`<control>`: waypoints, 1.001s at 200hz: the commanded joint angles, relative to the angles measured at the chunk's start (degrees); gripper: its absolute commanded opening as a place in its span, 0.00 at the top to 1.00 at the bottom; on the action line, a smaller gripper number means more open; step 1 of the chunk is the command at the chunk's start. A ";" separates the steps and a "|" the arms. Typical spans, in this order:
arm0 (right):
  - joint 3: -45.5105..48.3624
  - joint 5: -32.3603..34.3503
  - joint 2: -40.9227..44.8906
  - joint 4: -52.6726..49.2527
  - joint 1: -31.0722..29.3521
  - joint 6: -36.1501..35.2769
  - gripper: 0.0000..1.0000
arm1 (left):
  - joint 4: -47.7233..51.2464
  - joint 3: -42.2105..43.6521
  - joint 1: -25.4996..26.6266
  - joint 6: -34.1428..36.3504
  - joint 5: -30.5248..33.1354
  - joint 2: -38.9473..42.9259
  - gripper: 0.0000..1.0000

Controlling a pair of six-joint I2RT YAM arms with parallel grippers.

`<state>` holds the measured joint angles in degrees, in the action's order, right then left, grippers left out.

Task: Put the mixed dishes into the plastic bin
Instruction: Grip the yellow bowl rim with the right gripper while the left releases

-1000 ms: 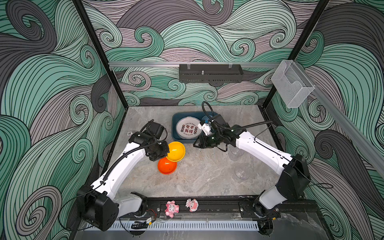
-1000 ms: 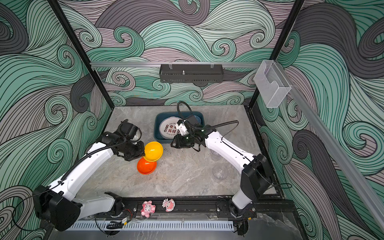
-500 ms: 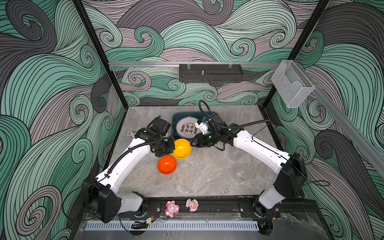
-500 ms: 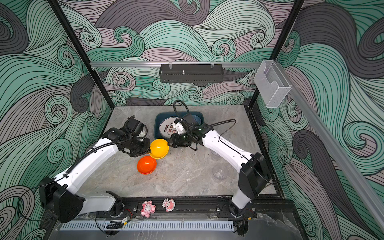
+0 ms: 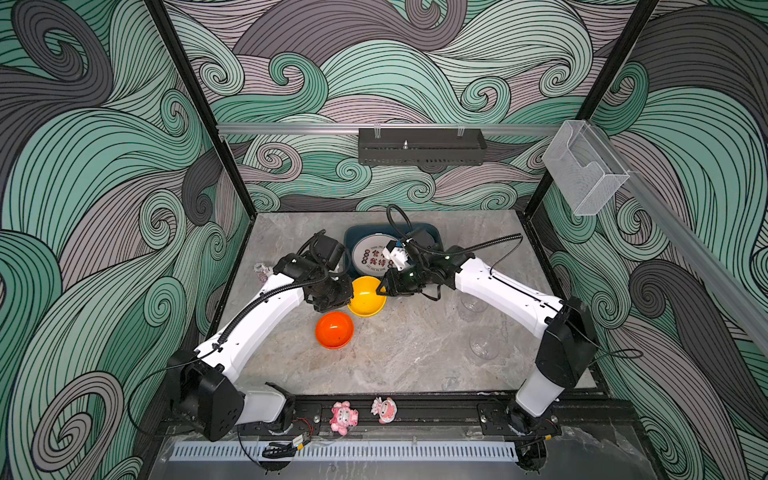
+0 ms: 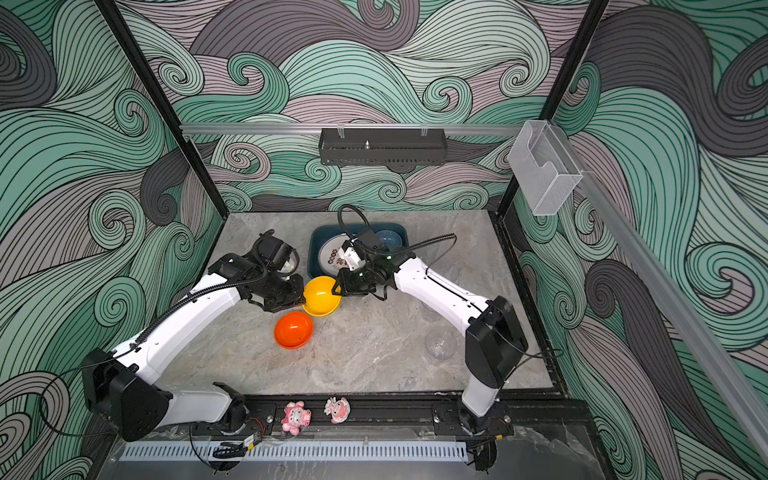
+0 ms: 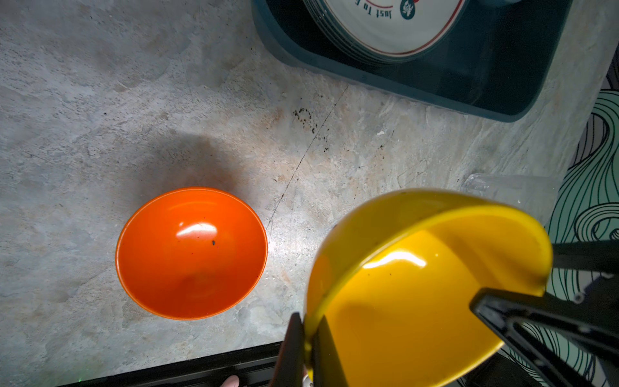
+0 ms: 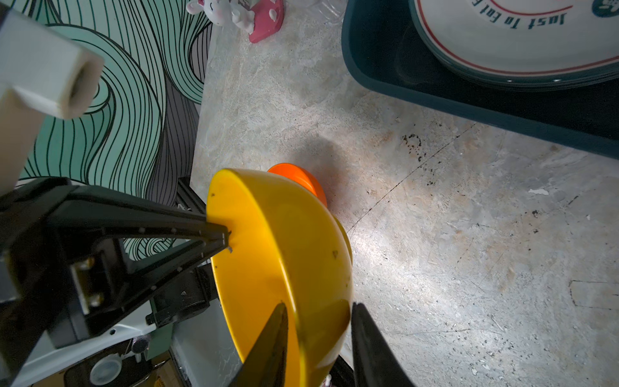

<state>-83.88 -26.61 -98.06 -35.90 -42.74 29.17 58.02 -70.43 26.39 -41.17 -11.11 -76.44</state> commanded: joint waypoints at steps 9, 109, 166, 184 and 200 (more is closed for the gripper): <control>-1.38 1.53 -0.84 -0.77 -0.47 -0.26 0.75 | -0.99 -2.84 0.24 -0.58 -1.01 -0.32 1.00; -1.86 10.07 -1.42 -3.71 -0.51 -2.68 0.95 | -1.68 -2.52 0.24 -1.02 -1.44 0.06 0.76; -3.30 15.41 -1.87 -7.11 0.35 -5.13 0.98 | -1.70 -2.03 0.26 -1.03 -1.63 1.42 0.63; -3.89 16.96 -2.06 -8.23 0.94 -5.98 0.98 | -1.78 -1.51 0.18 -0.77 -1.49 2.03 0.59; -4.48 17.86 -2.34 -9.10 1.40 -6.56 0.99 | -1.68 -0.74 0.06 -0.41 -0.81 2.60 0.56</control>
<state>-86.13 -12.71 -100.03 -41.95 -42.85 24.49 54.78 -71.40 26.70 -41.93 -13.93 -75.96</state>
